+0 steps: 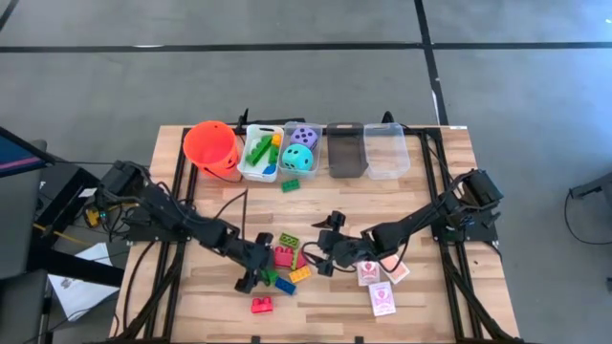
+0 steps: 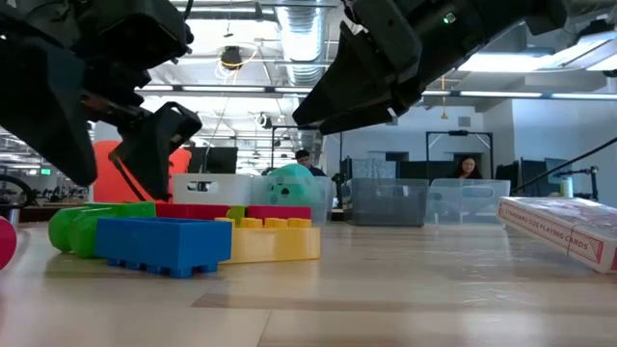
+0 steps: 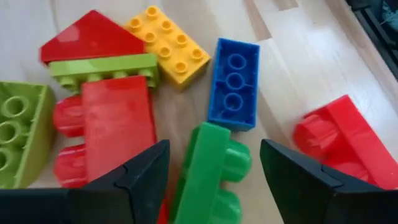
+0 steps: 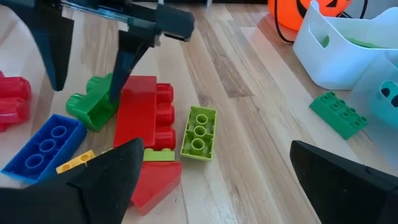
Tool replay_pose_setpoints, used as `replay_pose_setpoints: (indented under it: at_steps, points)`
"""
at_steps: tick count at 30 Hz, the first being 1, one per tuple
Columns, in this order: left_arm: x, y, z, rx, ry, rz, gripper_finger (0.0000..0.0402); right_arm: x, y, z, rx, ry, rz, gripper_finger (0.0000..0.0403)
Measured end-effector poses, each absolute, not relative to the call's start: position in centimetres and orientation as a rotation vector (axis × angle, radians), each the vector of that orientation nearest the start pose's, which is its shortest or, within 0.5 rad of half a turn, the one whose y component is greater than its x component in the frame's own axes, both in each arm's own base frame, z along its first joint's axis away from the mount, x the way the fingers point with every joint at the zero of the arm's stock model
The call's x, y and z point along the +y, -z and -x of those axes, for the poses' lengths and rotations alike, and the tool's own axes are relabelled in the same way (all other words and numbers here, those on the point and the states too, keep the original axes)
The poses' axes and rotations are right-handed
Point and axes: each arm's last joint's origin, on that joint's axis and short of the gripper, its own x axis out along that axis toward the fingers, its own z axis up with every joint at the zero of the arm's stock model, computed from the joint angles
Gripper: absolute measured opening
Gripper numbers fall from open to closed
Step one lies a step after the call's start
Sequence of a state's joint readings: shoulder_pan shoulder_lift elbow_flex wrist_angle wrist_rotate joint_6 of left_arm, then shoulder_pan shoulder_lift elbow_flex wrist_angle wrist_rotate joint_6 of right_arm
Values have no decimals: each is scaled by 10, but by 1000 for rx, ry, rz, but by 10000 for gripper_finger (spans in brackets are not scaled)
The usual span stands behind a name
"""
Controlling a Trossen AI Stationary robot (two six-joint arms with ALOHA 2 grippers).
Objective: Pick & Place Toys
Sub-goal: Put the large green game piece into the white bin
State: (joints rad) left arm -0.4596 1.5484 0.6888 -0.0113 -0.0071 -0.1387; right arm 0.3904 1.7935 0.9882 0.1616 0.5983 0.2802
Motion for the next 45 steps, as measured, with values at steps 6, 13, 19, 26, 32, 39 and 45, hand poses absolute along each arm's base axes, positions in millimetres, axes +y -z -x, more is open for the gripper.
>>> replay_pose_setpoints:
  at_steps: [6,13,19,26,32,39,45]
  points:
    - [-131,-146,-250,881,384,-86,241,124,-171,-343,532,277,34,397]
    - [-131,-138,-249,924,361,-110,231,124,-171,-343,532,276,34,397]
    - [-132,-123,-251,976,341,-109,217,124,-171,-343,536,275,37,397]
    - [-132,-122,-251,987,340,-93,185,124,-171,-343,536,275,37,397]
    - [-132,-132,-250,951,348,-77,166,124,-171,-343,536,275,37,397]
    - [-130,-148,-249,883,313,-62,168,124,-171,-343,536,275,37,397]
    - [-112,-189,-243,637,-76,-191,165,124,-171,-343,535,275,37,397]
